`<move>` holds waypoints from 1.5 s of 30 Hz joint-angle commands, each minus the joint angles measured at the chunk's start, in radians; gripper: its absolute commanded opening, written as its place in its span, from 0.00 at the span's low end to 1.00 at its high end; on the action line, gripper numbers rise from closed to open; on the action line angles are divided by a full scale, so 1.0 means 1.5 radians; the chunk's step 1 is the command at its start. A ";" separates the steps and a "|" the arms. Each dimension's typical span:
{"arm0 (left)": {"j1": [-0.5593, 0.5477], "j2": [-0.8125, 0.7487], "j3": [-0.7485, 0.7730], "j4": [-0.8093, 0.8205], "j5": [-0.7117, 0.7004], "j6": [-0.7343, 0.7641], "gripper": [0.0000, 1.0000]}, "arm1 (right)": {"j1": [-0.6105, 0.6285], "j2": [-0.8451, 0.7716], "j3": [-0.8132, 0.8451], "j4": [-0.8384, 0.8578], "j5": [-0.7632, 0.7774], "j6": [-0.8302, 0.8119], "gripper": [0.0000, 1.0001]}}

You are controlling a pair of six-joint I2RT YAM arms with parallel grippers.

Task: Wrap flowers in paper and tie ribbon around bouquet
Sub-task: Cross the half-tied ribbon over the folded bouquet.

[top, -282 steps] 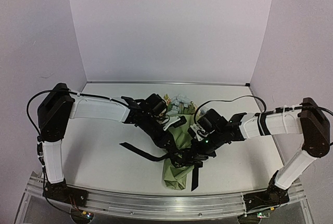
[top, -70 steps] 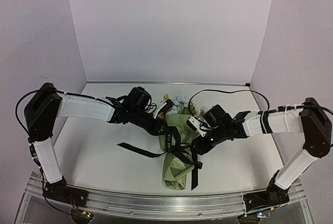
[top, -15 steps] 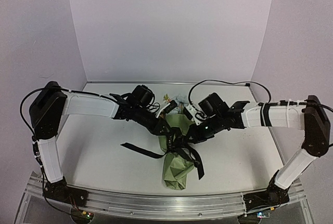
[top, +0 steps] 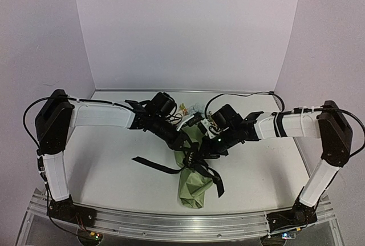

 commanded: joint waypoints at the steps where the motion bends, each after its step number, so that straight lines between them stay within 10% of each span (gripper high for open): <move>1: -0.008 0.007 0.024 -0.020 0.009 0.020 0.02 | -0.003 0.014 -0.010 0.085 0.023 0.046 0.00; 22: 0.027 -0.071 -0.098 0.128 -0.190 -0.081 0.09 | -0.005 -0.126 -0.111 -0.050 0.158 -0.054 0.00; 30: 0.019 -0.106 -0.081 0.096 -0.228 -0.040 0.39 | -0.004 -0.123 -0.094 -0.102 0.199 -0.066 0.00; 45: -0.250 -0.061 0.036 -0.078 -0.410 0.113 0.61 | -0.027 -0.091 -0.062 -0.119 0.127 -0.037 0.00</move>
